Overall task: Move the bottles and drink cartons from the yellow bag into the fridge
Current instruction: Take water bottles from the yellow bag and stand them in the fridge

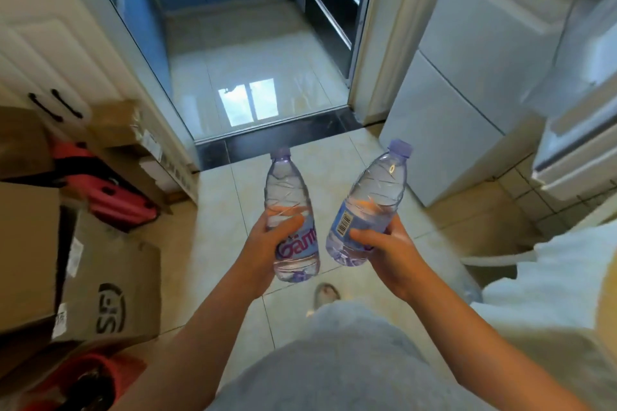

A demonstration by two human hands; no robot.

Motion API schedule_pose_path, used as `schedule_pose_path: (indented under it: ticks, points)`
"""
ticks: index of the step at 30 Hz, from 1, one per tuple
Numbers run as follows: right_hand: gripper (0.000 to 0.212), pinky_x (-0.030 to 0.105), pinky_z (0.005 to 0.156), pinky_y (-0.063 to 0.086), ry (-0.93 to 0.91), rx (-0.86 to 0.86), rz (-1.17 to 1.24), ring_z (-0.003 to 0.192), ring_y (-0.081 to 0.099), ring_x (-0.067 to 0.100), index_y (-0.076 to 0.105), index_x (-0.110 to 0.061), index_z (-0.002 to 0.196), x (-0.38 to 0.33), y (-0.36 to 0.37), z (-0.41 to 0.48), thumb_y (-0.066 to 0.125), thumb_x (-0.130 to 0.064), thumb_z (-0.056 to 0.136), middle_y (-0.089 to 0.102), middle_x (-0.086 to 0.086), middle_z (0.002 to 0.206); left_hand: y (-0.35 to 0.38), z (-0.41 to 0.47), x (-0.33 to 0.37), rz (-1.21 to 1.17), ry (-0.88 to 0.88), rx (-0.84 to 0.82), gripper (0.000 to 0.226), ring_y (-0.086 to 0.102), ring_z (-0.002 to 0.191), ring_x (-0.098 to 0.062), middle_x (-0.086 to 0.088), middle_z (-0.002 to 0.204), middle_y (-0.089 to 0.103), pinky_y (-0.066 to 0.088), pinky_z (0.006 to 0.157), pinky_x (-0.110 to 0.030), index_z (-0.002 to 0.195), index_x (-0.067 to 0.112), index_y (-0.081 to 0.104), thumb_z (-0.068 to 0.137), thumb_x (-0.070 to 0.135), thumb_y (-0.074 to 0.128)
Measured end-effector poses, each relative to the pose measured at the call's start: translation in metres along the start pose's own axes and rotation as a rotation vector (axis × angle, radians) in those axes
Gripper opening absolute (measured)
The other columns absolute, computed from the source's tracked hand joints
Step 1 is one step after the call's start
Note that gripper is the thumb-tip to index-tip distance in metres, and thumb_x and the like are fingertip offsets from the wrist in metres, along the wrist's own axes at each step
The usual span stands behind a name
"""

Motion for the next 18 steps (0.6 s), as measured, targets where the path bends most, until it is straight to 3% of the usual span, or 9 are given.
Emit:
schedule_pose_path:
  ticks: [4,6,11,13,15,16,18]
  points:
    - [0.089,0.037,0.086,0.056,-0.017,0.022,0.033,0.11,0.066,0.031,0.049,-0.012,0.136,-0.019,0.02,0.057,0.089,-0.033,0.059,0.066,0.014,0.125,-0.011,0.055,0.04,0.057,0.06,0.015,0.067,0.07,0.099,-0.036,-0.019,0.116,0.069,0.059,0.082,-0.045,0.129,0.009,0.054,0.074,0.039,0.078]
    - [0.076,0.038,0.083,0.056,0.004,0.018,0.073,0.107,0.068,0.031,0.049,-0.01,0.137,-0.027,0.029,0.094,0.08,-0.026,0.069,0.065,0.017,0.125,-0.015,0.09,0.062,0.105,0.068,0.012,0.068,0.07,0.099,-0.036,-0.017,0.115,0.069,0.059,0.085,-0.047,0.129,0.011,0.054,0.073,0.042,0.078]
    - [0.092,0.044,0.084,0.056,0.031,-0.021,0.124,0.105,0.066,0.036,0.046,-0.004,0.138,-0.058,0.045,0.186,0.081,-0.033,0.058,0.063,0.023,0.124,-0.026,0.173,0.12,0.193,0.044,0.005,0.065,0.072,0.093,-0.032,-0.015,0.112,0.071,0.059,0.082,-0.044,0.126,0.013,0.056,0.076,0.051,0.074]
    - [0.107,0.045,0.089,0.056,0.02,0.024,0.089,0.11,0.065,0.036,0.048,-0.008,0.139,-0.077,0.048,0.221,0.089,-0.051,0.05,0.062,0.021,0.128,-0.027,0.204,0.148,0.189,0.05,0.01,0.061,0.072,0.088,-0.03,-0.015,0.107,0.071,0.059,0.077,-0.04,0.122,0.014,0.057,0.076,0.052,0.072]
    - [0.117,0.045,0.092,0.055,0.013,0.051,0.075,0.114,0.064,0.033,0.05,-0.013,0.138,-0.092,0.053,0.25,0.084,-0.072,0.042,0.064,0.016,0.128,-0.024,0.231,0.17,0.201,0.05,0.01,0.06,0.072,0.085,-0.028,-0.013,0.103,0.072,0.058,0.074,-0.037,0.117,0.016,0.058,0.07,0.054,0.067]
    - [0.115,0.044,0.092,0.056,-0.002,0.057,0.072,0.112,0.065,0.031,0.053,-0.017,0.135,-0.101,0.053,0.263,0.081,-0.077,0.041,0.066,0.012,0.125,-0.021,0.246,0.178,0.204,0.048,0.006,0.06,0.072,0.086,-0.028,-0.012,0.102,0.072,0.059,0.076,-0.039,0.115,0.018,0.059,0.07,0.056,0.069]
    - [0.085,0.042,0.083,0.057,-0.047,0.057,0.068,0.098,0.071,0.025,0.064,-0.025,0.12,-0.122,0.053,0.284,0.077,-0.076,0.053,0.073,0.006,0.109,-0.01,0.275,0.194,0.221,0.049,-0.021,0.06,0.072,0.09,-0.03,-0.011,0.104,0.072,0.058,0.083,-0.042,0.116,0.02,0.058,0.073,0.058,0.074]
Point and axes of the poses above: each hand's wrist, its own z-axis towards the middle knuckle, its own y-axis out of the palm, x = y × z, the point moved 10 cm from there along z, towards the middle knuckle
